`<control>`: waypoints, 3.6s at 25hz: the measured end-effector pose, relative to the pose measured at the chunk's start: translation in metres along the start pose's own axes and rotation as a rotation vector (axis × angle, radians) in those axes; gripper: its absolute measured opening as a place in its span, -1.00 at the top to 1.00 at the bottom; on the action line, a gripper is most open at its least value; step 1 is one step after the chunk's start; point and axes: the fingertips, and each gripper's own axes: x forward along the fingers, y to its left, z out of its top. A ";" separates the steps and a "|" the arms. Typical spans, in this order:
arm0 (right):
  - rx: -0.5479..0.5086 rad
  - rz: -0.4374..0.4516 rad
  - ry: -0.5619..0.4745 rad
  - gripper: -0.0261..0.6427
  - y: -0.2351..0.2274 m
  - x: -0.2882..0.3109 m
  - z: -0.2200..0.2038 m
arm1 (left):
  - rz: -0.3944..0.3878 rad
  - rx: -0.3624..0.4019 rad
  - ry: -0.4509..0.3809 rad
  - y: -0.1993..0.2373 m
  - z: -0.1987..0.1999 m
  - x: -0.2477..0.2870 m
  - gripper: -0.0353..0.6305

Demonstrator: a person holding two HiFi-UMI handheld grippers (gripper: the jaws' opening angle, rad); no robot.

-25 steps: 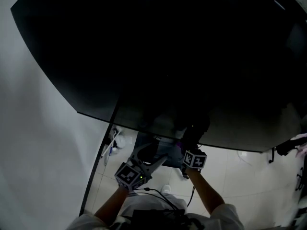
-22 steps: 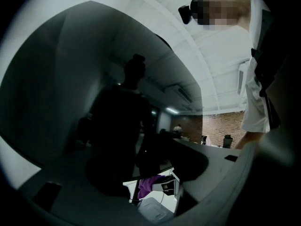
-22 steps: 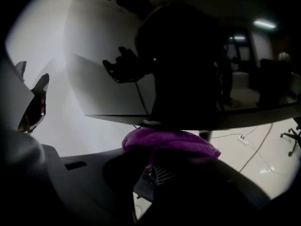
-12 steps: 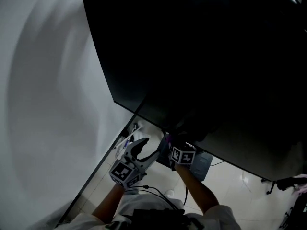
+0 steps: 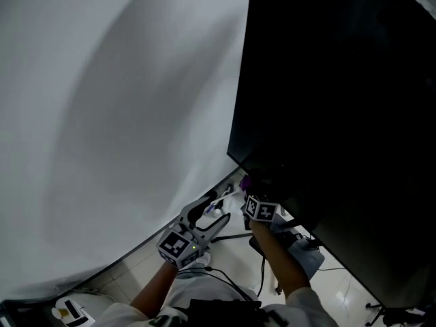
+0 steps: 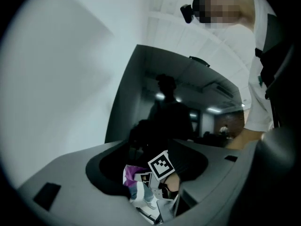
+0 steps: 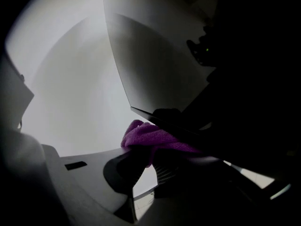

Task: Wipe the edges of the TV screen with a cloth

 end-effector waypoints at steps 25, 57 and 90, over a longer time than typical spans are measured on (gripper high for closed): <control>0.006 0.086 -0.342 0.78 0.148 0.059 0.192 | 0.137 -0.001 -0.039 0.096 0.017 -0.067 0.16; -0.214 0.187 -0.892 0.78 0.285 -0.173 0.575 | -0.048 0.091 -0.133 0.054 0.071 -0.028 0.16; -0.495 -0.013 -1.018 0.78 0.244 -0.405 0.624 | -0.277 -0.046 -0.087 -0.031 0.026 0.047 0.16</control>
